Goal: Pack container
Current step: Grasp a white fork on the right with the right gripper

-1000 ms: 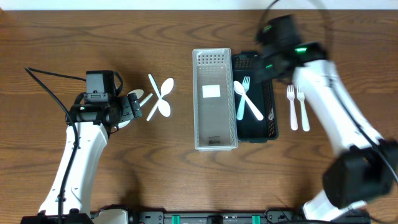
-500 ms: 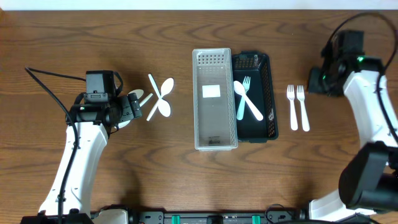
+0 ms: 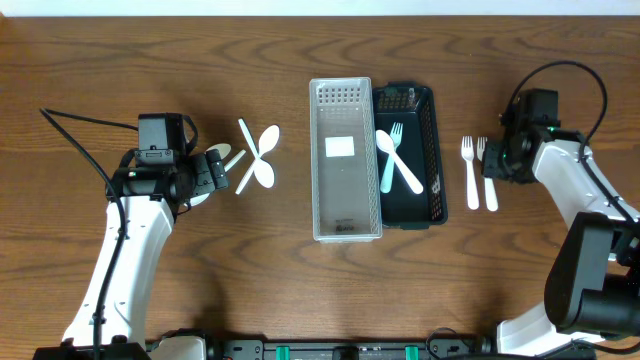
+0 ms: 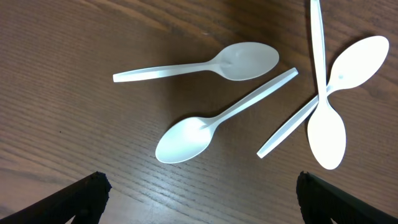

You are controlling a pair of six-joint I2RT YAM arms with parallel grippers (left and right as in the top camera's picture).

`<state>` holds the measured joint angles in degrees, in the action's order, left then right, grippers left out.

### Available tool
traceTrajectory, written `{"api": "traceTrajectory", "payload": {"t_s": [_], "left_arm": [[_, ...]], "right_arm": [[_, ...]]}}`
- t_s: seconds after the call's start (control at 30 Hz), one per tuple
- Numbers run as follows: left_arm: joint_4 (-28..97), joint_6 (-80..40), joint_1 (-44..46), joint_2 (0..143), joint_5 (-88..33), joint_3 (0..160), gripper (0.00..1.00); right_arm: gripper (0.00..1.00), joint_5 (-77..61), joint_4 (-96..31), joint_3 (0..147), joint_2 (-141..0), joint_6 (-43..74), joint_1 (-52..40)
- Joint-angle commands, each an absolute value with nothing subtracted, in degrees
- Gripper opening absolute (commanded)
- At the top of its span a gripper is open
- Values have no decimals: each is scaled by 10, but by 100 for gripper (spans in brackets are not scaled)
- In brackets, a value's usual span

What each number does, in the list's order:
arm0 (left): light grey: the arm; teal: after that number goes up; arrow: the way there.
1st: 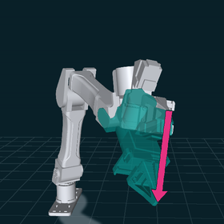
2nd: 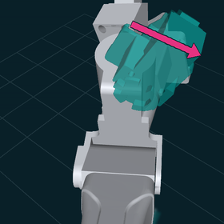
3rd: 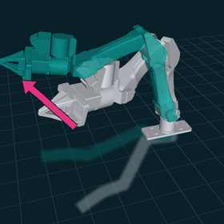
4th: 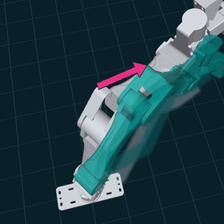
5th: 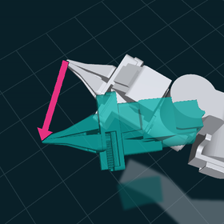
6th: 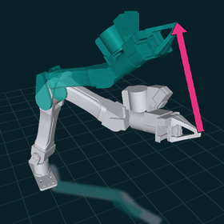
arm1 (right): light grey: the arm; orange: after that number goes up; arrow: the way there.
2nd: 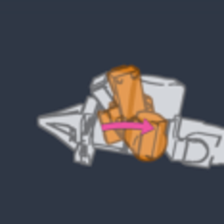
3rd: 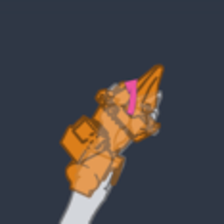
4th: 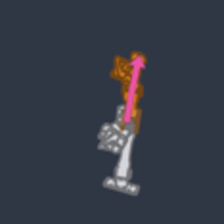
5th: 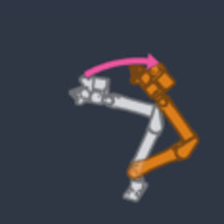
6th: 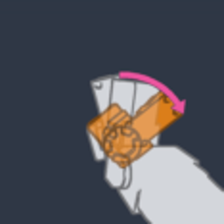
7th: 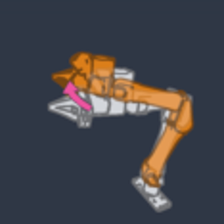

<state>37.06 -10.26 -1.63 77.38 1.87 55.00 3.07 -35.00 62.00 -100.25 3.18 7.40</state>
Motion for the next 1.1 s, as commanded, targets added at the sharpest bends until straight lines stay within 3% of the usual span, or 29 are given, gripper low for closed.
{"api": "traceTrajectory", "payload": {"t_s": [0.0, 0.53, 0.67, 0.83, 0.97, 1.07], "left_arm": [[371, -95, -19, 776, 21, 561, 98], [371, -95, -19, 776, 21, 561, 98], [371, -95, -19, 776, 21, 561, 98], [371, -95, -19, 776, 21, 561, 98], [371, -95, -19, 776, 21, 561, 98], [371, -95, -19, 776, 21, 561, 98]], "right_arm": [[46, 23, -327, 595, -1005, 27, 77], [45, 6, -285, 557, -1043, 44, 77], [25, 6, -285, 557, -1050, 47, 77], [18, 5, -333, 584, -1034, 48, 76], [5, 0, -438, 664, -991, 57, 66], [1, -1, -497, 739, -947, 57, 49]]}}
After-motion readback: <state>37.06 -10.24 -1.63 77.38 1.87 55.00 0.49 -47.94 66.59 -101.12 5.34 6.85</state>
